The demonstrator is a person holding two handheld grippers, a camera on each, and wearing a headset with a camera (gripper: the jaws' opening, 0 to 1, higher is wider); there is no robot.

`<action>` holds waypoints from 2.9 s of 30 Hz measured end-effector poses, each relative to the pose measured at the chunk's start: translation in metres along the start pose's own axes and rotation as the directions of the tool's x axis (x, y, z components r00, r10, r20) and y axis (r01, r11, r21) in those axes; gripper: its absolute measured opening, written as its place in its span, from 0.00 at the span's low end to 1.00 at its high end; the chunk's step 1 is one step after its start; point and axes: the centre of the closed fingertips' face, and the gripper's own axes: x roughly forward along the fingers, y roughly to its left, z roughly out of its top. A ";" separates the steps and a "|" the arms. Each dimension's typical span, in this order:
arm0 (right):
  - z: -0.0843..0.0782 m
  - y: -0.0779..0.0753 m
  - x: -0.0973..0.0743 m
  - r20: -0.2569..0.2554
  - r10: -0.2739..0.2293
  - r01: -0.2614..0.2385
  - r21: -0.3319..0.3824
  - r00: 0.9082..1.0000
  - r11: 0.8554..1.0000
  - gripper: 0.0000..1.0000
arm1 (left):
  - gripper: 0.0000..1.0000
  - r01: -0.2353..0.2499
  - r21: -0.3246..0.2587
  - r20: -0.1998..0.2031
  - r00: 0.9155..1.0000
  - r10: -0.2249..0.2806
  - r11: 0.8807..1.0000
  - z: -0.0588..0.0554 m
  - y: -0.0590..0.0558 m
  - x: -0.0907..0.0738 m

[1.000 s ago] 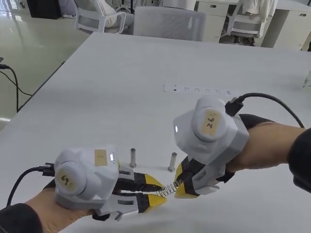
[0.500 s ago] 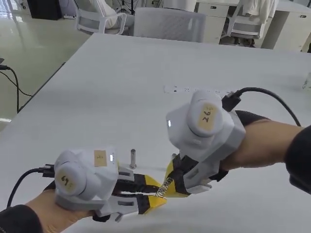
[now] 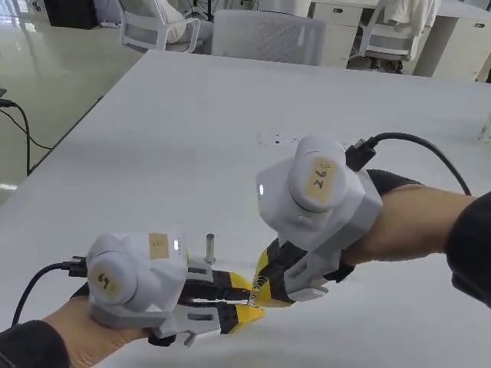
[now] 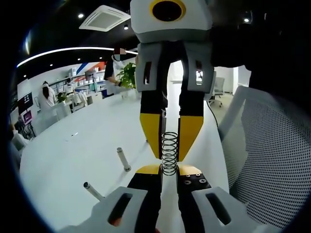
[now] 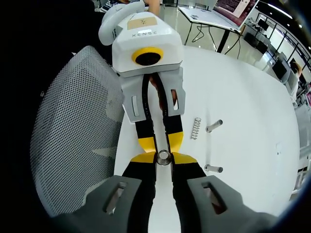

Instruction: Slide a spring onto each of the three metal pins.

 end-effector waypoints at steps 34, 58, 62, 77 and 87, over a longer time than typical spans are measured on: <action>-0.017 -0.014 -0.005 -0.038 -0.033 0.034 0.023 0.999 0.999 0.13 | 0.35 -0.058 -0.097 -0.009 0.998 0.058 0.994 -0.011 0.012 -0.014; -0.028 -0.031 -0.017 -0.042 -0.071 0.073 0.071 0.997 0.995 0.13 | 0.50 -0.184 -0.174 -0.017 0.983 0.183 0.968 -0.029 0.037 -0.046; -0.030 -0.034 -0.018 -0.043 -0.075 0.078 0.077 0.996 0.994 0.13 | 0.52 -0.198 -0.182 -0.017 0.980 0.198 0.963 -0.031 0.040 -0.049; -0.034 -0.054 -0.030 -0.044 -0.106 0.110 0.097 0.993 0.989 0.13 | 0.54 -0.231 -0.203 -0.022 0.973 0.231 0.952 -0.038 0.046 -0.058; -0.039 -0.066 -0.032 -0.057 -0.123 0.128 0.102 0.991 0.987 0.13 | 0.56 -0.253 -0.208 -0.031 0.967 0.252 0.945 -0.041 0.047 -0.063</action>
